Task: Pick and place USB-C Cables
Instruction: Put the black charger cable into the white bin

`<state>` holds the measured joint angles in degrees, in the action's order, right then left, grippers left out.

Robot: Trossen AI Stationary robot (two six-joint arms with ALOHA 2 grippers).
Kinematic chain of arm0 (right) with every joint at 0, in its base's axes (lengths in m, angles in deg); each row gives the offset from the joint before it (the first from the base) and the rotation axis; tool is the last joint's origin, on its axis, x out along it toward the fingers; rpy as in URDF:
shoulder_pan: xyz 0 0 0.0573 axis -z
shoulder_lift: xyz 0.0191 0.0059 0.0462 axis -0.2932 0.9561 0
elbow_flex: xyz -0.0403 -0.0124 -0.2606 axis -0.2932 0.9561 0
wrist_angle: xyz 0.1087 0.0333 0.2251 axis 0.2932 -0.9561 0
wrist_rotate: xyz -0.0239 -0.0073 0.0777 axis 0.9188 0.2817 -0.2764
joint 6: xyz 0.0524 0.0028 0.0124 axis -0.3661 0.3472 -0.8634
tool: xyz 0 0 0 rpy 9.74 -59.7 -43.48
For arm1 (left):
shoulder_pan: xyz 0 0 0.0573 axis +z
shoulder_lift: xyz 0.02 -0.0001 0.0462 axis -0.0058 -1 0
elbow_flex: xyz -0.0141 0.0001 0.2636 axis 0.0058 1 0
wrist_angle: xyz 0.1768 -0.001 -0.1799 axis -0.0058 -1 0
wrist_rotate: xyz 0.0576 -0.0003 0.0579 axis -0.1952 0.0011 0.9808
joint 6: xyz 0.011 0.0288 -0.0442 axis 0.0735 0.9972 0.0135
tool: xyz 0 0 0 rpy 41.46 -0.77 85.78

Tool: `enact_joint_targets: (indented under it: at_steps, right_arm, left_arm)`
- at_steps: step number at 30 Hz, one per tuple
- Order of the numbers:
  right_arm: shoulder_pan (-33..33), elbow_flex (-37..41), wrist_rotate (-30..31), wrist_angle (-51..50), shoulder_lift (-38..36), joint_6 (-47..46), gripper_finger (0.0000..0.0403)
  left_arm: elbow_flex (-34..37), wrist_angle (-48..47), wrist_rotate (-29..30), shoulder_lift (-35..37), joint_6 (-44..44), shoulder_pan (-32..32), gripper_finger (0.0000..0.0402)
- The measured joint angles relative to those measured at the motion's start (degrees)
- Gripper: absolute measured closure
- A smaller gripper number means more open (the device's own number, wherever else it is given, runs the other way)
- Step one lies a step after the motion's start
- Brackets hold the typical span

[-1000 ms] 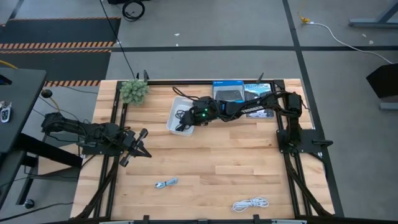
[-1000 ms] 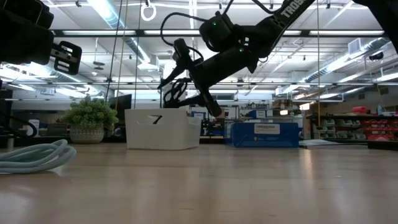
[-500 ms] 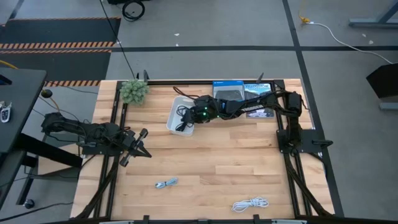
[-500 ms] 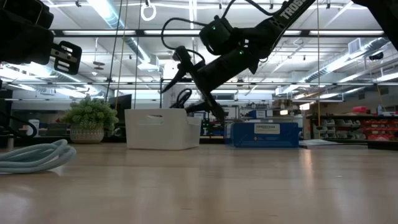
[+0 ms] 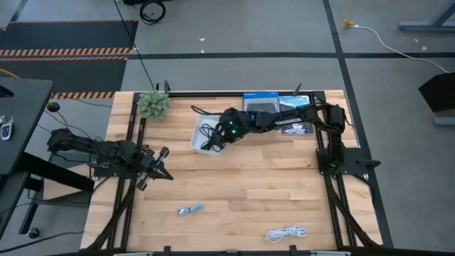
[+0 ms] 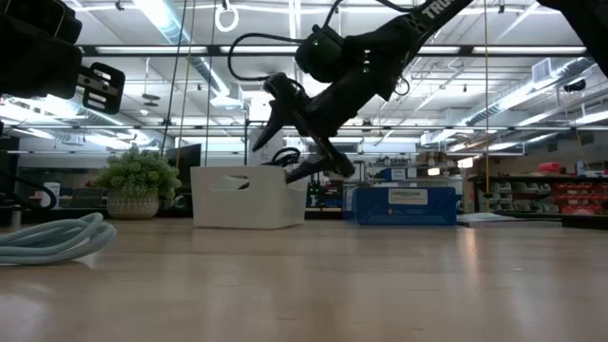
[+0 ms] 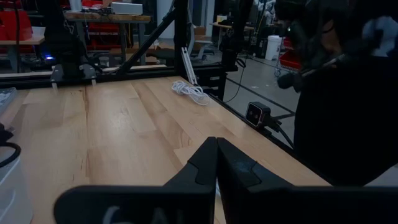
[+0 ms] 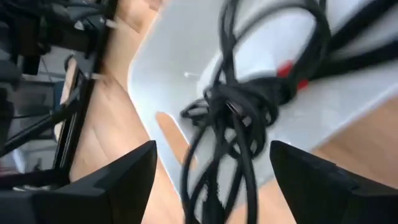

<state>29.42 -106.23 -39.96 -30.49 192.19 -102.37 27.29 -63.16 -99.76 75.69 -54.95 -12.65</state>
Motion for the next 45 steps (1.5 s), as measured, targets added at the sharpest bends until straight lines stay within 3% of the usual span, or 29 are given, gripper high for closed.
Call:
enact_joint_targets:
  at_steps: [7, 12, 17, 23, 29, 32, 38, 45]
  right_arm:
    - [-0.03, -2.33, 5.00, 1.56, 0.00, 4.28, 0.0091]
    - [-0.14, -2.38, 0.50, 7.00, 0.04, 2.63, 0.0091]
    - [0.87, -2.29, -2.45, 6.32, -0.83, 5.78, 0.0092]
    - [1.52, -2.35, -5.49, 11.69, -1.33, 24.05, 0.0092]
    - [1.31, -2.29, -0.98, 10.07, -0.73, 44.94, 0.0094]
    - [0.85, -2.38, 4.45, 7.56, 0.04, 52.83, 0.0104]
    - [0.97, -2.44, 8.74, 5.83, 4.16, 59.60, 0.0130]
    - [0.95, -2.51, 9.37, 3.14, 6.64, 57.88, 0.0144]
  left_arm:
    - [0.01, 0.00, -0.01, 0.01, 0.00, 0.00, 0.0390]
    - [0.00, 0.00, 0.00, 0.01, 0.00, 0.01, 0.0390]
    - [0.02, 0.00, 0.00, 0.01, -0.02, 0.01, 0.0390]
    - [0.01, -0.07, -0.01, 0.01, 0.00, 0.00, 0.0390]
    - [0.00, -0.04, 0.00, 0.01, -0.02, 0.01, 0.0390]
    - [0.02, -0.04, 0.00, 0.01, 0.00, 0.01, 0.0390]
    - [0.00, -0.05, 0.00, 0.01, 0.00, -0.01, 0.0390]
    - [0.02, 0.15, -0.01, -0.65, 0.00, 0.00, 0.0390]
